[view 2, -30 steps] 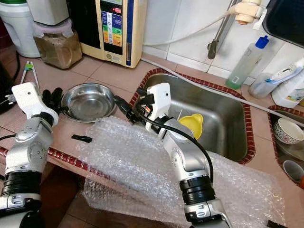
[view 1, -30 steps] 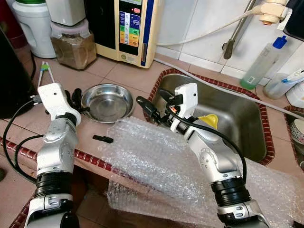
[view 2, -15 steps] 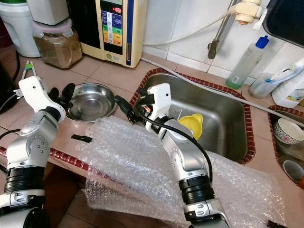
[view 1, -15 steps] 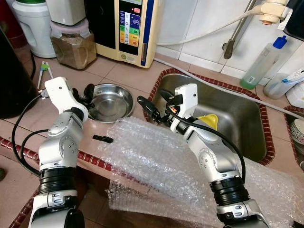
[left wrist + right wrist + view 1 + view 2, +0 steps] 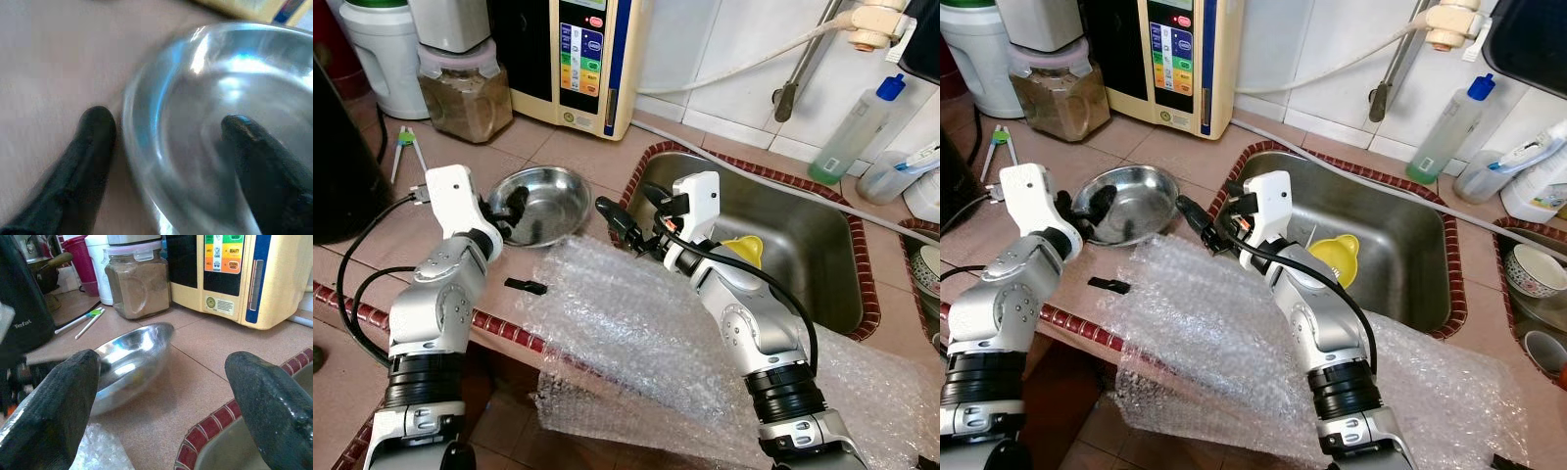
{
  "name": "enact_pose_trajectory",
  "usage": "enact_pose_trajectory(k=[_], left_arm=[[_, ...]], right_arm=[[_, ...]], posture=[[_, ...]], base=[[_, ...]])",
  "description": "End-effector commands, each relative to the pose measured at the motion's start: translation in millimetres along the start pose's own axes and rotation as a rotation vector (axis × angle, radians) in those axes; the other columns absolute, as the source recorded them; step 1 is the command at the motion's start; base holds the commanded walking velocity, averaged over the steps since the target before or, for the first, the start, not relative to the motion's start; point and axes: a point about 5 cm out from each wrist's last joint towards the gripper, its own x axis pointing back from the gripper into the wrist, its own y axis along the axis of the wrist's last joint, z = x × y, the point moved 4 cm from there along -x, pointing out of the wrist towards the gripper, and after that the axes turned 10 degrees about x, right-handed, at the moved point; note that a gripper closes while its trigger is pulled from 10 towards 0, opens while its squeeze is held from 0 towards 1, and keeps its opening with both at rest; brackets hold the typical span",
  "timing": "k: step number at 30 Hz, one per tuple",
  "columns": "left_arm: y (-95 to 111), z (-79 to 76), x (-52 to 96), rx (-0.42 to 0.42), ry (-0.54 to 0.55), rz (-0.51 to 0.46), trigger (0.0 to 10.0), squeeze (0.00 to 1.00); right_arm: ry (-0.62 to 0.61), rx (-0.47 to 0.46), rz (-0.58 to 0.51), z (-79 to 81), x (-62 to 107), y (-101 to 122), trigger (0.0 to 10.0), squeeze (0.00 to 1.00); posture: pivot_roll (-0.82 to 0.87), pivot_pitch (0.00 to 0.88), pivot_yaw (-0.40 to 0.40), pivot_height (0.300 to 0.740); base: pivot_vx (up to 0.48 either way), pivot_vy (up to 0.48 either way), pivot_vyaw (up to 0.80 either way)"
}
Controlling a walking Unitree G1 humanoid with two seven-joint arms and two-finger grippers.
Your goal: Kitchen organization
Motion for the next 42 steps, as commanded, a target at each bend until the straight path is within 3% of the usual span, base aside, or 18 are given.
enact_pose_trajectory(k=[1, 2, 3, 5, 6, 8, 9, 28, 40, 42], left_arm=[[-8, -0.6, 0.2, -0.014, -0.006, 0.042, 10.0, 1.0], [-10, 2.3, 0.1, -0.02, 0.006, 0.055, 10.0, 1.0], [-11, 8.0, -0.3, -0.011, 0.034, 0.054, 4.2, 1.0], [-10, 9.8, -0.4, -0.006, 0.042, 0.053, 4.2, 1.0], [-10, 9.8, -0.3, 0.005, 0.04, 0.053, 0.0, 1.0], [-10, 9.7, -0.1, 0.014, 0.038, 0.053, 0.0, 1.0], [-9, 9.7, 0.0, 0.036, 0.037, 0.05, 0.0, 0.0], [-6, 10.8, 0.8, 0.052, 0.031, 0.012, 0.0, 0.0], [4, 10.4, 1.9, -0.051, 0.032, -0.067, 0.0, 0.0], [5, 10.0, 2.4, -0.039, 0.026, -0.079, 0.0, 0.0]], right_arm=[[-0.009, 0.016, -0.002, -4.7, -0.1, 3, 10.0, 0.0], [-0.009, 0.016, -0.003, -4.6, -0.4, 3, 10.0, 0.0], [-0.009, 0.017, -0.002, -4.6, -0.6, 3, 10.0, 0.0], [-0.009, 0.017, -0.002, -4.7, -0.6, 3, 10.0, 0.0], [-0.009, 0.018, -0.002, -4.8, -0.6, 3, 10.0, 0.0], [-0.008, 0.018, -0.002, -4.8, -0.6, 3, 10.0, 0.0], [-0.008, 0.019, -0.001, -4.8, -0.6, 2, 10.0, 0.0], [0.013, 0.019, 0.01, -2.2, -0.5, 1, 10.0, 0.0], [0.035, 0.022, 0.023, 0.6, -1.5, -1, 10.0, 0.0], [0.035, 0.021, 0.024, 0.5, -1.5, -2, 10.0, 0.0]], posture=[[0.14, 0.105, -0.116, 0.74], [0.14, 0.105, -0.116, 0.74], [0.14, 0.105, -0.116, 0.74], [0.14, 0.105, -0.116, 0.74], [0.14, 0.105, -0.116, 0.74], [0.14, 0.105, -0.116, 0.74], [0.14, 0.105, -0.116, 0.74], [0.13, 0.102, -0.114, 0.74], [0.14, 0.111, -0.119, 0.74], [0.14, 0.102, -0.12, 0.74]], base=[[0.0, 0.0, 0.0], [0.0, 0.0, 0.0], [0.0, 0.0, 0.0], [0.0, 0.0, 0.0], [0.0, 0.0, 0.0], [0.0, 0.0, 0.0], [0.0, 0.0, 0.0], [0.0, 0.0, 0.0], [0.0, 0.0, 0.0], [0.0, 0.0, 0.0]])
